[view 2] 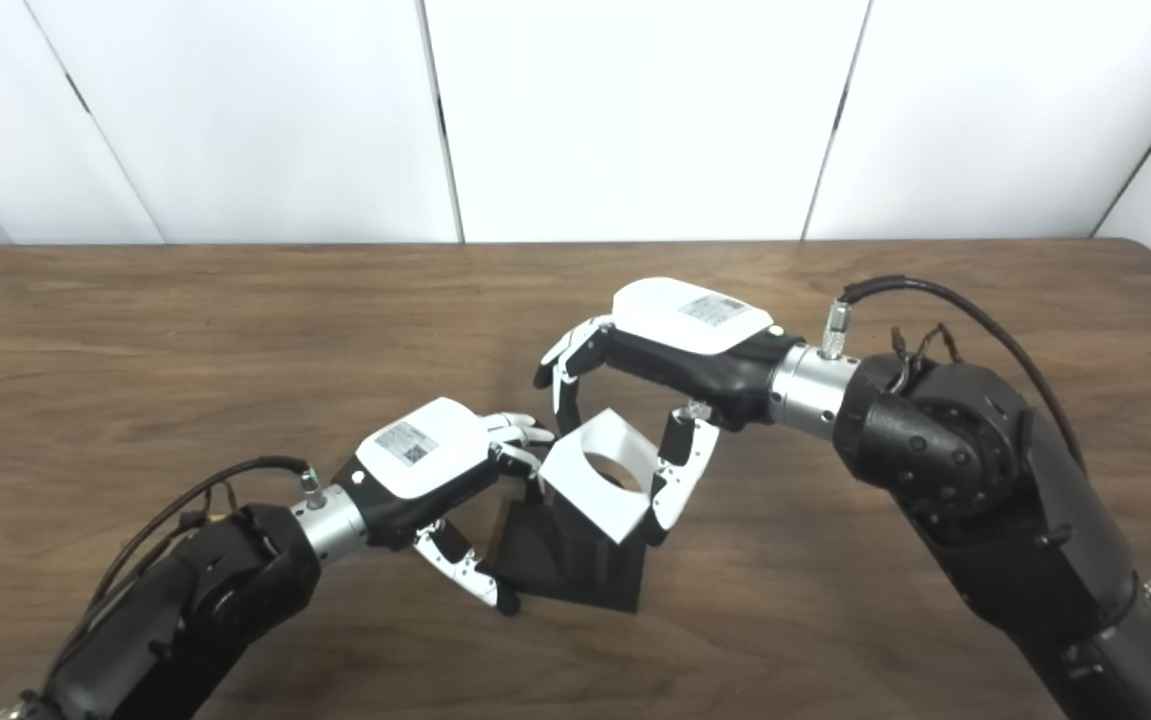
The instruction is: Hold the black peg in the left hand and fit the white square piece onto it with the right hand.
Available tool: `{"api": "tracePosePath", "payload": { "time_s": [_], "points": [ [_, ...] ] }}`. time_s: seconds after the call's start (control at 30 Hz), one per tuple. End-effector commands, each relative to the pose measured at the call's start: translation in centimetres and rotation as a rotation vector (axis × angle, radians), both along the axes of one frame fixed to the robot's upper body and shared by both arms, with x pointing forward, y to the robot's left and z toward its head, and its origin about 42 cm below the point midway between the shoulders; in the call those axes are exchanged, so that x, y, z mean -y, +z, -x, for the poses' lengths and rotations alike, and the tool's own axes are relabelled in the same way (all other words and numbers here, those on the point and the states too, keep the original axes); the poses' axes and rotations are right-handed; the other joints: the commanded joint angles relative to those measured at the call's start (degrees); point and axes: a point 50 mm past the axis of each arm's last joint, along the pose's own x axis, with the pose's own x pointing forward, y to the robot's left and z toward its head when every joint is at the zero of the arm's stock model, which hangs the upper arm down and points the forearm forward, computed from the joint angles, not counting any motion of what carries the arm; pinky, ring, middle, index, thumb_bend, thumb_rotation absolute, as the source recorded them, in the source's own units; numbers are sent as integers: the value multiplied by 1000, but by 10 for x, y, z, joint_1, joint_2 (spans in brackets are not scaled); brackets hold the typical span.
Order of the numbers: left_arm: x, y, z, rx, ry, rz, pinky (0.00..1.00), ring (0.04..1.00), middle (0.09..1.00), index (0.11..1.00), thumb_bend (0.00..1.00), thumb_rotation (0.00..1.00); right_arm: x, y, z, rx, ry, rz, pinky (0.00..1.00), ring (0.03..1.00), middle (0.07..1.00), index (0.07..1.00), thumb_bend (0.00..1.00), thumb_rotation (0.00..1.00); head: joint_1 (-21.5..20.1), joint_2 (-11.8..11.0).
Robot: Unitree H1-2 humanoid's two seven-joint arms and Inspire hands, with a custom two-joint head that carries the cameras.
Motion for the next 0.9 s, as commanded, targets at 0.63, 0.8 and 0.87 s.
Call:
{"api": "tracePosePath", "payload": {
  "time_s": [0.63,0.8,0.87],
  "points": [
    [-3,-17,8,-69,9,-100,771,884,859,491,520,80,-1,-2,-2,19,12,8,820,823,773,479,521,133,7,10],
    [-2,-17,9,-74,5,-100,775,889,864,492,520,79,-1,-6,-2,8,3,12,821,820,772,479,521,134,7,10],
    [-2,-18,9,-77,4,-99,775,890,865,492,520,80,-2,-9,-4,6,2,11,821,818,772,479,521,134,7,10]
  ]
}}
